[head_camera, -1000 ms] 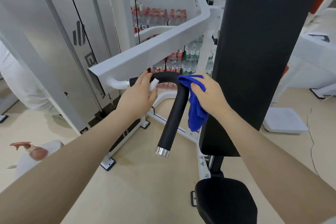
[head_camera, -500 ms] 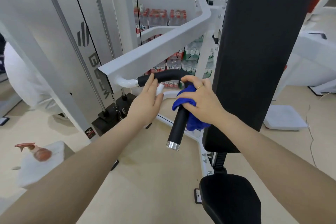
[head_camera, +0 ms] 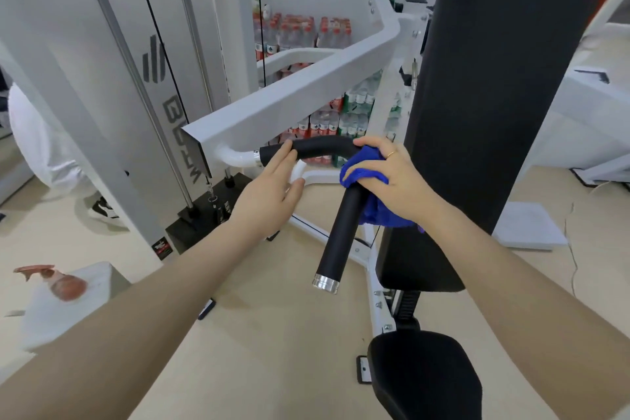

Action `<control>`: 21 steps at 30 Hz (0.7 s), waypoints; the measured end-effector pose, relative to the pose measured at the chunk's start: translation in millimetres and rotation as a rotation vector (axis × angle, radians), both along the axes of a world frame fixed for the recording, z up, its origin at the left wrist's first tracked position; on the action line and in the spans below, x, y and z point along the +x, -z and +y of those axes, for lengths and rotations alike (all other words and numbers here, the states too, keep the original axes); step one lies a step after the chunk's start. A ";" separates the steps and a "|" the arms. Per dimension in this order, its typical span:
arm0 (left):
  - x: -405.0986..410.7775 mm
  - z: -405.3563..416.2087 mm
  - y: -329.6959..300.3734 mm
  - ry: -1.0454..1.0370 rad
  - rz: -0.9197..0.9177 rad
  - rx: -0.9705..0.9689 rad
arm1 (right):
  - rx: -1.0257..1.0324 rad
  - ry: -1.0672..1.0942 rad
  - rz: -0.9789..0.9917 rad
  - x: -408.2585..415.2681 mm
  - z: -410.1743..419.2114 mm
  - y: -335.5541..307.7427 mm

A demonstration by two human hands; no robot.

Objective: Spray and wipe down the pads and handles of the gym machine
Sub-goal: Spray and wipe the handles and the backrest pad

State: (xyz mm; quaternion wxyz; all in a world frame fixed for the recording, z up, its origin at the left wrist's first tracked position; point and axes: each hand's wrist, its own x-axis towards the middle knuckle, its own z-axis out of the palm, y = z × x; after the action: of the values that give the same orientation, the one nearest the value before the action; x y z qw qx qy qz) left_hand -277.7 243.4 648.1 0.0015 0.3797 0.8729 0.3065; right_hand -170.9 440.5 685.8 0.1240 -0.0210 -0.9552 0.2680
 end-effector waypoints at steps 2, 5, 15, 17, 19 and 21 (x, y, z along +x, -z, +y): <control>4.9 2.7 0.4 0.041 0.004 0.026 | -0.070 0.072 0.042 1.9 -11.3 9.2; 12.1 8.3 -0.1 0.108 0.015 0.041 | -0.206 0.238 0.081 -15.3 -21.0 7.9; 35.7 9.6 5.7 0.197 -0.164 0.157 | -0.514 0.217 0.056 40.7 -64.1 39.1; 42.8 5.6 5.2 0.184 -0.249 0.183 | -0.483 0.292 0.052 32.5 -66.3 32.9; 48.8 -3.5 3.6 0.113 -0.428 0.270 | -0.462 0.401 0.087 15.6 -63.7 21.4; 50.7 -15.7 3.7 0.078 -0.485 0.322 | -0.453 0.483 0.121 2.4 -62.9 15.2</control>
State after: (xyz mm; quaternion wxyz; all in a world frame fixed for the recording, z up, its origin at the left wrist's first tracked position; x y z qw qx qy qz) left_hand -227.0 227.7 644.4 0.1618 0.3241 0.7718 0.5226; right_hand -168.5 377.6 670.6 0.2327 -0.2580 -0.8297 0.4370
